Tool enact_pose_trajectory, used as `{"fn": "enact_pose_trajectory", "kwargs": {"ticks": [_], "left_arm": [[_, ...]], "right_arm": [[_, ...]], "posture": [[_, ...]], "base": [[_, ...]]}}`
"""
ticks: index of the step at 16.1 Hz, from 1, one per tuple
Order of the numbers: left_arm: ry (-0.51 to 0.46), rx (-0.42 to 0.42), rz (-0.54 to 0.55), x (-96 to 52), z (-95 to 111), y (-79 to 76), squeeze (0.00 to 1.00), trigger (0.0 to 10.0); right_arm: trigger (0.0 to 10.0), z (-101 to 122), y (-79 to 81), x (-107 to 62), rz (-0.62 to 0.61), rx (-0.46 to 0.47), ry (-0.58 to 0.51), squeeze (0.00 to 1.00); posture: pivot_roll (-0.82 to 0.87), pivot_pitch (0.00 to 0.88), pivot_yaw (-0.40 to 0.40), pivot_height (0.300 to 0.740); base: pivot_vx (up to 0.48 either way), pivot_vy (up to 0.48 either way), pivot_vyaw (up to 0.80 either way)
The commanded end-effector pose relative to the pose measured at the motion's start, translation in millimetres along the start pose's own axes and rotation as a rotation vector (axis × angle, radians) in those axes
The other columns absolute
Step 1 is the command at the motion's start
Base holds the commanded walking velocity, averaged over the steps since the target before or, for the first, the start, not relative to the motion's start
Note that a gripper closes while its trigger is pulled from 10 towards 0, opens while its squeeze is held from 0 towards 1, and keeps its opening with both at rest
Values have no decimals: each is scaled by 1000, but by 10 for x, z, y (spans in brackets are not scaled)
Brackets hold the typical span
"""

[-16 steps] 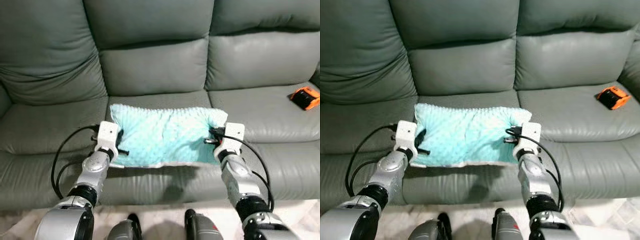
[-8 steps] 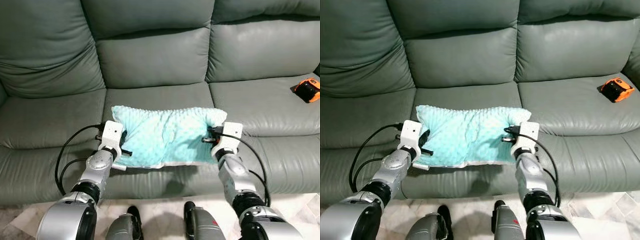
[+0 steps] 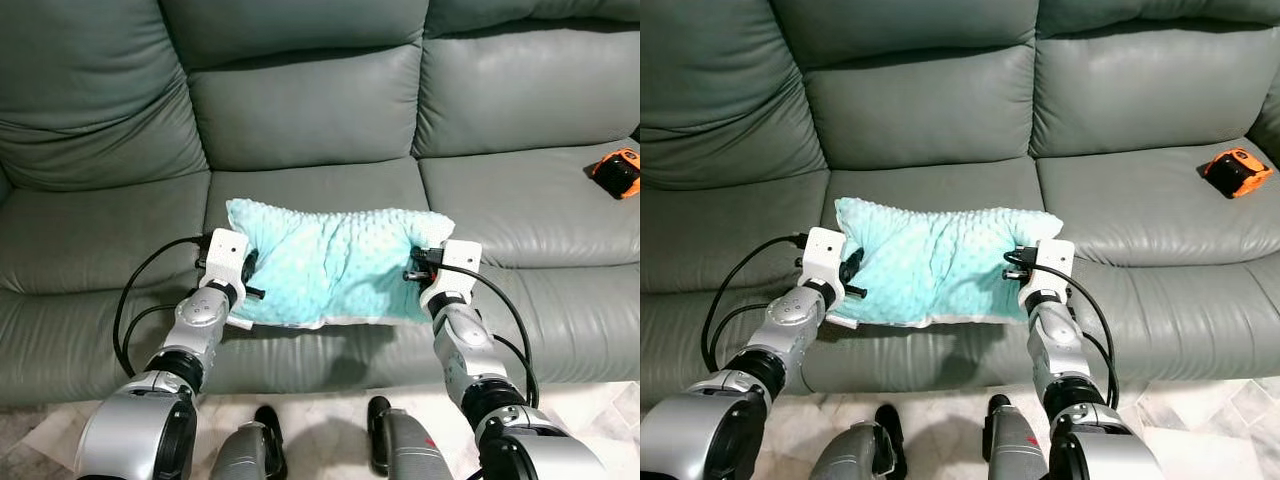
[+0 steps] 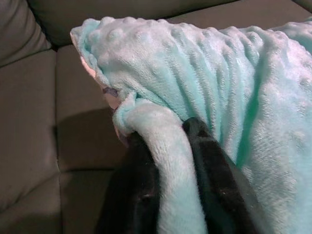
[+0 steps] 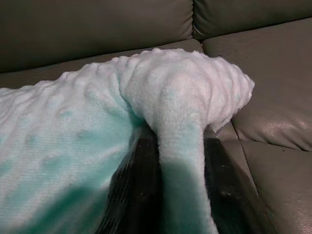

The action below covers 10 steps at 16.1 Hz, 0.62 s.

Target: Move the pillow to the sofa

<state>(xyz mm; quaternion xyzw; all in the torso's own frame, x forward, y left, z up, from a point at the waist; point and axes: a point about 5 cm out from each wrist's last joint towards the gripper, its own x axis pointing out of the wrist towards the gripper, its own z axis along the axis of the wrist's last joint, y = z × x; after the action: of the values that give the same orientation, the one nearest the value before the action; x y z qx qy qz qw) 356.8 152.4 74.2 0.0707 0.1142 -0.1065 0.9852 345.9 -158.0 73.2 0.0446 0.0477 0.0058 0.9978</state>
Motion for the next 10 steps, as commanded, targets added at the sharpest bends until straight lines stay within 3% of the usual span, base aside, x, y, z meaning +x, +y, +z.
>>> {"fn": "enact_pose_trajectory", "kwargs": {"ticks": [1, 10], "left_arm": [[44, 0, -2, -50, -140, -2, 1000, 10000], [60, -4, 2, -73, -195, 1, 1000, 10000]], "right_arm": [[10000, -88, -14, -44, -17, 8, 21, 1000], [10000, -107, -11, -49, -21, 6, 27, 1000]], "posture": [[-158, 372, 82, 740], [-158, 383, 82, 740]], "base": [[0, 0, 0], [0, 0, 0]]}}
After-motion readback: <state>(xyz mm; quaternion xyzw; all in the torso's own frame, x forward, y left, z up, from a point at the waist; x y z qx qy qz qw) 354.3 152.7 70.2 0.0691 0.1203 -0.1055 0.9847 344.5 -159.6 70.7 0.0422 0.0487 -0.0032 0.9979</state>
